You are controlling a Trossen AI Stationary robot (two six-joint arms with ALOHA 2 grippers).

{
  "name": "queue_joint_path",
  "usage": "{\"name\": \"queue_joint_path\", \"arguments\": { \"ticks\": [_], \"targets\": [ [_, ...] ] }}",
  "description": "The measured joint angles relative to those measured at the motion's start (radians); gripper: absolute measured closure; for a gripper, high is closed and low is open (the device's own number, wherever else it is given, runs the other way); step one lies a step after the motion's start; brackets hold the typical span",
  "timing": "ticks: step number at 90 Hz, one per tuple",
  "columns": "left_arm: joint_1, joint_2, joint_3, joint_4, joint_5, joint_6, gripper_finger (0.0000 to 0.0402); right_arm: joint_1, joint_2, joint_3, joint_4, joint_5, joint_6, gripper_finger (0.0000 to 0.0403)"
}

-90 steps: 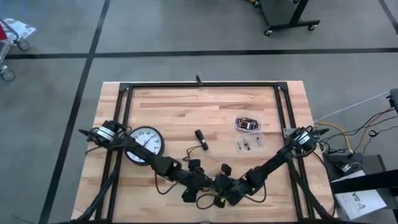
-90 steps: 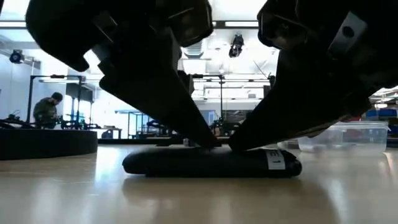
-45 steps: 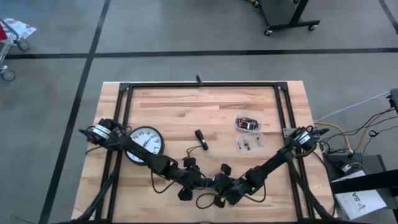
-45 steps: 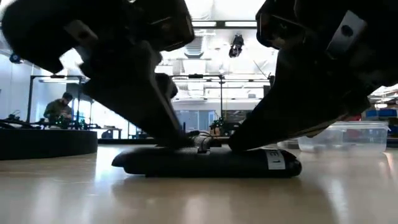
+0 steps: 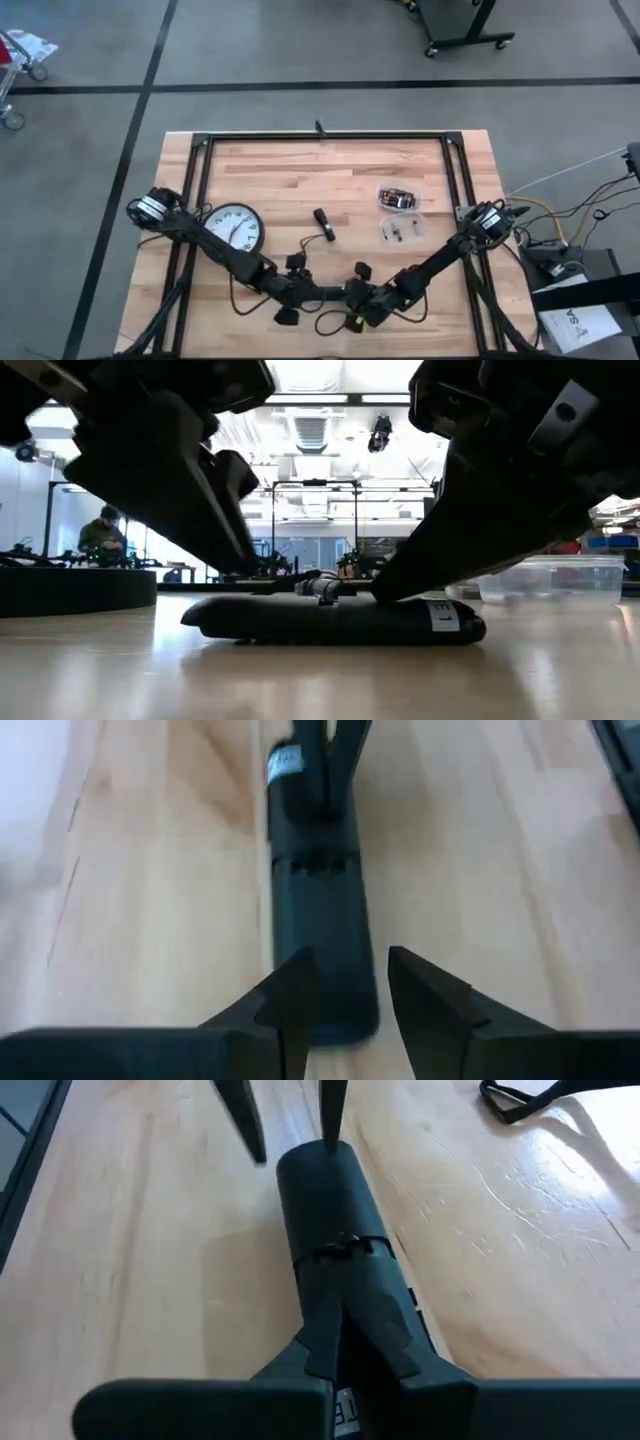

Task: Insert battery
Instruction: Remove the black cover of the remote’s battery compartment

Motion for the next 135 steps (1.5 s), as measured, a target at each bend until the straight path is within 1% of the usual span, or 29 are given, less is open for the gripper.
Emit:
{"name": "queue_joint_path", "arguments": {
  "ticks": [7, 15, 38, 44, 53, 61, 68, 74, 86, 88, 100, 109, 115, 128, 135],
  "targets": [
    [-0.001, 0.01, -0.021, 0.072, -0.019, 0.024, 0.0273, 0.0, -0.002, 0.0, 0.001, 0.0, 0.0, 0.0403],
    [0.0, 0.01, -0.053, 0.135, -0.023, 0.026, 0.0249, 0.0, -0.001, 0.0, 0.002, 0.001, 0.006, 0.0403],
    [-0.002, 0.022, -0.128, 0.188, -0.026, 0.038, 0.0164, -0.008, -0.002, 0.001, -0.008, -0.006, 0.014, 0.0403],
    [-0.003, 0.036, -0.147, 0.233, -0.026, 0.04, 0.0147, -0.008, -0.002, 0.001, -0.009, -0.007, 0.014, 0.0403],
    [-0.003, 0.046, -0.165, 0.286, -0.031, 0.052, 0.0133, -0.008, -0.002, 0.001, -0.01, -0.007, 0.016, 0.0403],
    [-0.004, 0.047, -0.169, 0.292, -0.066, 0.055, 0.0134, -0.008, -0.002, 0.001, -0.011, -0.008, 0.018, 0.0403],
    [-0.004, 0.046, -0.171, 0.292, -0.078, 0.055, 0.0149, -0.008, -0.003, 0.001, -0.012, -0.008, 0.022, 0.0403],
    [-0.004, 0.046, -0.171, 0.292, -0.078, 0.067, 0.0173, -0.008, -0.003, 0.001, -0.013, -0.008, 0.023, 0.0403],
    [-0.004, 0.043, -0.171, 0.281, -0.079, 0.078, 0.0245, -0.008, -0.003, 0.002, -0.015, -0.008, 0.024, 0.0403],
    [-0.004, 0.042, -0.171, 0.279, -0.079, 0.078, 0.025, -0.008, -0.003, 0.002, -0.016, -0.008, 0.024, 0.0403],
    [-0.009, 0.018, -0.173, 0.265, -0.084, 0.098, 0.025, -0.008, -0.004, 0.002, -0.021, -0.004, 0.024, 0.0403],
    [-0.014, -0.024, -0.174, 0.248, -0.086, 0.108, 0.0253, -0.008, -0.006, 0.002, -0.027, -0.014, 0.025, 0.0403],
    [-0.015, -0.058, -0.174, 0.206, -0.085, 0.108, 0.0251, -0.008, -0.006, 0.002, -0.029, -0.021, 0.025, 0.0403],
    [-0.018, -0.114, -0.197, 0.127, -0.08, 0.085, 0.0199, -0.008, -0.006, 0.002, -0.031, -0.022, 0.025, 0.0403],
    [-0.024, -0.133, -0.212, 0.102, -0.08, 0.06, 0.0185, -0.009, -0.009, 0.002, -0.034, -0.025, 0.023, 0.0403]
  ]
}}
